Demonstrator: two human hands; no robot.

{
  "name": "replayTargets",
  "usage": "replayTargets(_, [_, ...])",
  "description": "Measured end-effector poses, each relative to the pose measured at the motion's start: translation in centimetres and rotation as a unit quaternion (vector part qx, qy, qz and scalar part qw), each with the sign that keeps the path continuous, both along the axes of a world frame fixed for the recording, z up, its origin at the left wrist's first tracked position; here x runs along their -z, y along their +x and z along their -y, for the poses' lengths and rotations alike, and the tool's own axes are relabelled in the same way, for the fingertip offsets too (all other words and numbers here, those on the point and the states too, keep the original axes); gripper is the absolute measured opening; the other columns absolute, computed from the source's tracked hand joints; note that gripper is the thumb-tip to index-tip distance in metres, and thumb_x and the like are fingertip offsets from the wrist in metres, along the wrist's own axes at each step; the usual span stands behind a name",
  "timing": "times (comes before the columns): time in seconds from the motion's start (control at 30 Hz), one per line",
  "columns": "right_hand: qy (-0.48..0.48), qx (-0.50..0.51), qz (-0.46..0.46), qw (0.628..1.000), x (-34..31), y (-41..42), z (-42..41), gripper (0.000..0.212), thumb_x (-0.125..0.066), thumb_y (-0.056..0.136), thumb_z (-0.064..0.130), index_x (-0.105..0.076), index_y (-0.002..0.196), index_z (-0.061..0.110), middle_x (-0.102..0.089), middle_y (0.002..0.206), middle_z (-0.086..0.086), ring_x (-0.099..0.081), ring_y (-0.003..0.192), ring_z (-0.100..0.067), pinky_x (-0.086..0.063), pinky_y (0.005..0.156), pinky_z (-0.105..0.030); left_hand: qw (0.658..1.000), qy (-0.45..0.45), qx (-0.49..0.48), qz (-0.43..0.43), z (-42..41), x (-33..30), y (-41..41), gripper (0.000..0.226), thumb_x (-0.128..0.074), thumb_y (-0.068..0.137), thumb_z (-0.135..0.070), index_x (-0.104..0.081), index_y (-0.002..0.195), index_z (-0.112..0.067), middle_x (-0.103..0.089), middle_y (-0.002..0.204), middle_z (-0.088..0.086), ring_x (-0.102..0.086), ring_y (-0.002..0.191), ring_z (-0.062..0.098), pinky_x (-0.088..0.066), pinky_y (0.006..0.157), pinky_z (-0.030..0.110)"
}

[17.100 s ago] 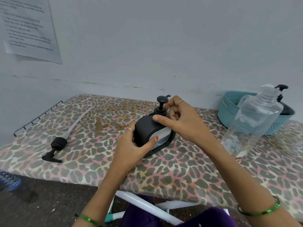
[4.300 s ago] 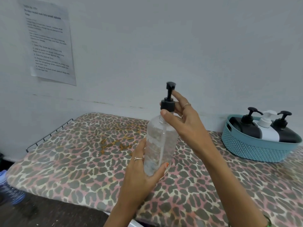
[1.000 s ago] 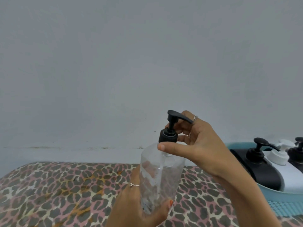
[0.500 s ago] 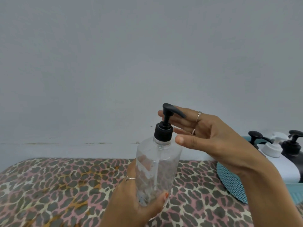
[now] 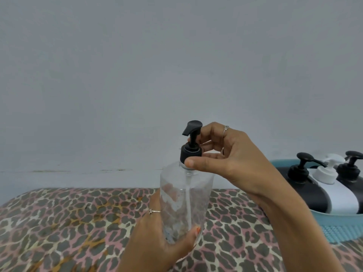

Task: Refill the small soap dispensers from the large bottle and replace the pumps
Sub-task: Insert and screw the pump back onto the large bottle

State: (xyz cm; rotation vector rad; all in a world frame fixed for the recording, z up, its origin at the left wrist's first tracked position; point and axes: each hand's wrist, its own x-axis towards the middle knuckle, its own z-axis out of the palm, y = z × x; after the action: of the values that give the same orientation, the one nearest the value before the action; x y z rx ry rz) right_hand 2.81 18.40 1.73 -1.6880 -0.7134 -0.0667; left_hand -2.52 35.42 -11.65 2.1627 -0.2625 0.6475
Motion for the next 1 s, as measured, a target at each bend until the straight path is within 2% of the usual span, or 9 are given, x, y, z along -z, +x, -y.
replayTargets(0.1, [-0.007, -0.008, -0.002, 1.0, 0.0, 0.1, -0.1, 0.034, -0.083, 0.071, 0.014, -0.066, 0.098, 0.024, -0.069, 0.099, 0.007, -0.066, 0.095, -0.015, -0.052, 0.094, -0.042, 0.999, -0.022, 0.024, -0.025, -0.2, 0.0, 0.1, 0.09, -0.069, 0.064, -0.07, -0.025, 0.138, -0.044, -0.058, 0.118, -0.029, -0.061, 0.105, -0.006, -0.056, 0.086, 0.03])
replayTargets(0.23, [-0.038, -0.096, -0.017, 0.995, 0.0, -0.3, 0.5, 0.049, -0.072, 0.08, 0.012, -0.058, 0.124, 0.028, -0.065, 0.121, 0.011, -0.059, 0.116, -0.005, -0.047, 0.104, -0.035, 0.999, -0.015, 0.026, -0.023, -0.5, 0.3, -0.7, 0.09, -0.064, 0.064, -0.075, -0.022, 0.139, -0.046, -0.061, 0.115, -0.025, -0.064, 0.102, -0.002, -0.056, 0.083, 0.03])
replayTargets(0.3, [-0.053, -0.116, -0.019, 0.992, 0.0, -0.5, 1.2, 0.049, -0.068, 0.082, 0.008, -0.056, 0.127, 0.025, -0.065, 0.123, 0.011, -0.058, 0.118, -0.005, -0.043, 0.105, -0.029, 0.999, -0.011, 0.029, -0.027, -0.2, 0.4, -0.8, 0.09, -0.063, 0.064, -0.077, -0.02, 0.137, -0.048, -0.062, 0.114, -0.024, -0.064, 0.101, -0.001, -0.057, 0.082, 0.029])
replayTargets(0.5, [-0.048, -0.07, -0.013, 0.996, -0.4, -0.7, 0.9, 0.036, -0.066, 0.083, -0.005, -0.069, 0.107, 0.022, -0.073, 0.107, 0.004, -0.066, 0.106, -0.008, -0.047, 0.102, -0.028, 1.0, 0.007, 0.023, -0.016, 0.0, -0.4, -0.6, 0.081, -0.06, 0.065, -0.077, -0.007, 0.127, -0.068, -0.049, 0.117, -0.038, -0.059, 0.098, -0.01, -0.054, 0.077, 0.017])
replayTargets(0.63, [-0.045, 0.037, 0.013, 0.998, -0.5, -0.9, -0.2, 0.029, -0.083, 0.066, 0.019, -0.07, 0.09, 0.026, -0.073, 0.092, 0.012, -0.068, 0.088, -0.003, -0.05, 0.095, -0.025, 1.0, 0.018, 0.006, 0.0, 0.2, -0.2, -0.7, 0.077, -0.056, 0.066, -0.081, -0.007, 0.125, -0.07, -0.061, 0.103, -0.029, -0.062, 0.091, -0.008, -0.054, 0.069, 0.016])
replayTargets(0.73, [-0.049, 0.132, 0.034, 0.989, -0.1, -0.9, -1.1, 0.037, -0.086, 0.057, 0.035, -0.059, 0.08, 0.025, -0.065, 0.075, 0.014, -0.06, 0.068, -0.007, -0.052, 0.072, -0.02, 1.0, 0.023, -0.001, 0.006, 0.4, -0.2, -0.7, 0.079, -0.051, 0.067, -0.084, -0.016, 0.131, -0.055, -0.065, 0.085, -0.023, -0.065, 0.079, -0.004, -0.055, 0.061, 0.02])
replayTargets(0.8, [-0.046, 0.143, 0.029, 0.988, 0.3, -0.9, -1.7, 0.04, -0.085, 0.06, 0.036, -0.051, 0.078, 0.027, -0.058, 0.068, 0.018, -0.053, 0.061, -0.008, -0.051, 0.065, -0.023, 1.0, 0.021, -0.003, 0.002, 0.3, -0.2, -0.7, 0.077, -0.051, 0.066, -0.084, -0.015, 0.129, -0.057, -0.065, 0.086, -0.022, -0.065, 0.078, -0.004, -0.056, 0.062, 0.022])
replayTargets(0.9, [-0.068, 0.089, -0.007, 0.994, 0.1, -1.0, -1.5, 0.039, -0.082, 0.067, 0.035, -0.055, 0.095, 0.026, -0.061, 0.086, 0.017, -0.061, 0.078, -0.002, -0.052, 0.074, -0.017, 1.0, 0.018, 0.0, -0.01, 0.2, -0.3, -0.8, 0.075, -0.054, 0.065, -0.083, -0.012, 0.124, -0.067, -0.064, 0.093, -0.022, -0.065, 0.082, -0.002, -0.057, 0.067, 0.025])
replayTargets(1.0, [-0.116, 0.002, -0.022, 0.993, -0.3, -1.1, -0.4, 0.043, -0.077, 0.076, 0.029, -0.059, 0.114, 0.033, -0.063, 0.113, 0.017, -0.06, 0.105, 0.005, -0.046, 0.097, -0.022, 1.0, 0.018, 0.006, -0.022, 0.3, -0.5, -0.8, 0.084, -0.057, 0.066, -0.079, -0.02, 0.134, -0.047, -0.062, 0.098, -0.021, -0.064, 0.085, -0.001, -0.058, 0.069, 0.028])
